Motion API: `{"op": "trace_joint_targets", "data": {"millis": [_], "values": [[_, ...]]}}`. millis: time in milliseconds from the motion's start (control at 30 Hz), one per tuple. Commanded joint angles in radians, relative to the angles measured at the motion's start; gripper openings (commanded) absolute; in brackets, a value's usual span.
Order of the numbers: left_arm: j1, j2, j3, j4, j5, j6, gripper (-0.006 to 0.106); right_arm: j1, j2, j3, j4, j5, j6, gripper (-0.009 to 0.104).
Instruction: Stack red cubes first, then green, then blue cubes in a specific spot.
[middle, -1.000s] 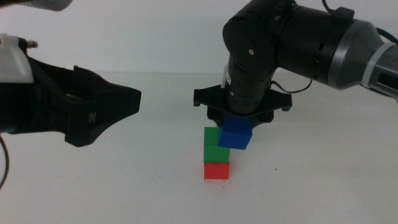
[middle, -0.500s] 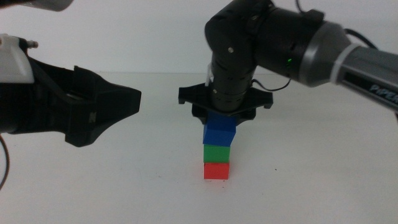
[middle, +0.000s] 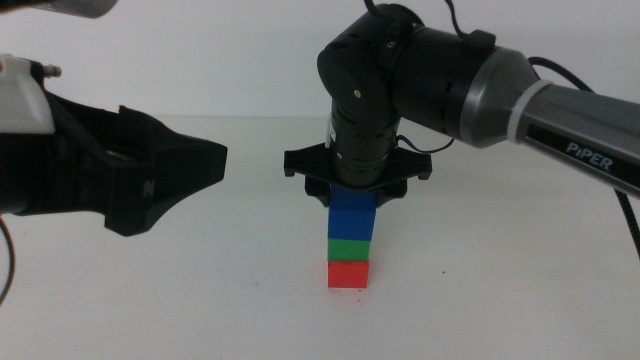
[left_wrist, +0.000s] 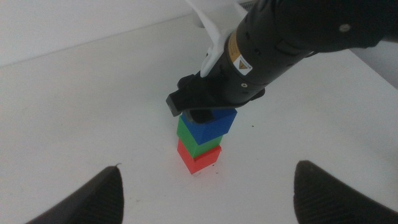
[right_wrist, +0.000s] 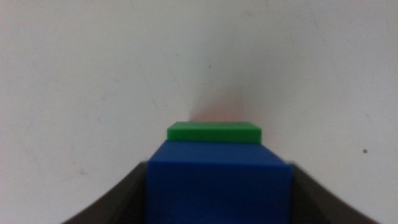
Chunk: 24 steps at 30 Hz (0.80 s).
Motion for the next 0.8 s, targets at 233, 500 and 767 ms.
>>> {"op": "trace_joint_targets", "data": {"millis": [233, 500, 767], "values": [[0.001, -0.004, -0.009, 0.001, -0.016, -0.001, 0.094, 0.003, -0.003, -0.004, -0.059, -0.036, -0.041, 0.092], [0.001, -0.004, -0.009, 0.001, -0.016, -0.001, 0.094, -0.082, -0.430, 0.220, -0.119, -0.059, -0.097, 0.093], [0.001, -0.004, -0.009, 0.001, -0.016, -0.001, 0.094, -0.433, -0.958, 0.786, 0.060, -0.437, -0.467, 0.093]]}}
